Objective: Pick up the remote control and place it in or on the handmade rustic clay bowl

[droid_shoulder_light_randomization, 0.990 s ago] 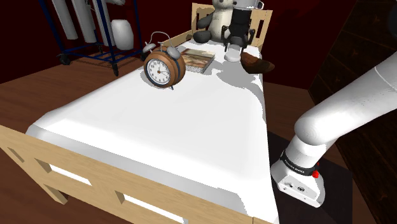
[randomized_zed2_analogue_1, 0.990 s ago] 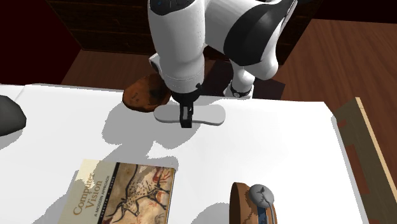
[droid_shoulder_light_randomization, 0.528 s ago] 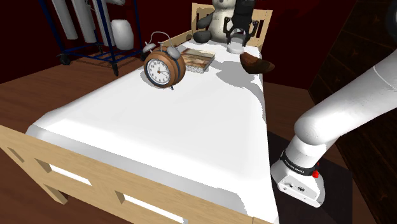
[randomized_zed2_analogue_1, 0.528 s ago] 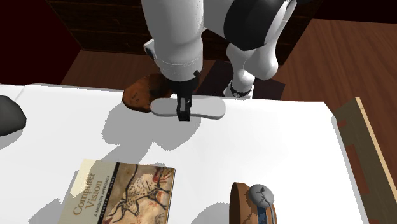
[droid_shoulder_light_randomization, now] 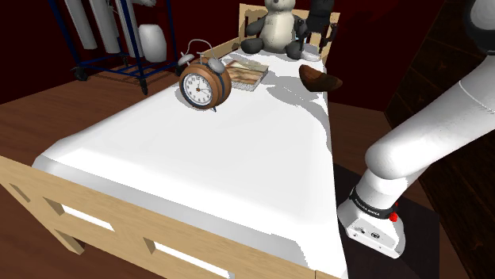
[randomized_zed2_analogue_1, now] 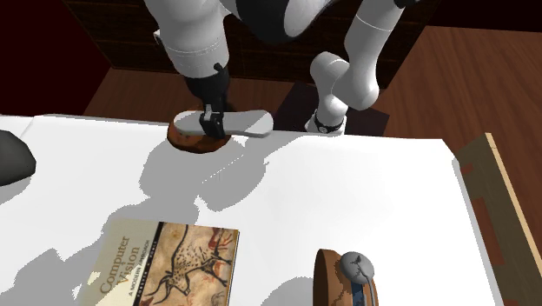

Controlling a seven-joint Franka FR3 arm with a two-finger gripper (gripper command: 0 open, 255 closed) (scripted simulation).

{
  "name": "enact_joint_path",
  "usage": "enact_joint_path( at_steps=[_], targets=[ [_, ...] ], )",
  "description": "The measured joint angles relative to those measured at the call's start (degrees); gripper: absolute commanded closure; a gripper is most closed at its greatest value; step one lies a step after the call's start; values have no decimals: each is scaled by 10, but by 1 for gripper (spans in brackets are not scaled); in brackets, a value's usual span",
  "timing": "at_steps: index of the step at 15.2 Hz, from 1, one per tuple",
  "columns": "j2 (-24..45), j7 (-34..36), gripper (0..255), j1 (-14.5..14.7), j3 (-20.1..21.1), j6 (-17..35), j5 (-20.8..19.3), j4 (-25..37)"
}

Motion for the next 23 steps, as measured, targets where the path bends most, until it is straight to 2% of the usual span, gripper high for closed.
enact_joint_path(
  at_steps=[7,23],
  targets=[
    [40,-94,255,-32,-63,-1,-12,41],
    [23,-102,255,-37,-68,106,-17,-80]
  ],
)
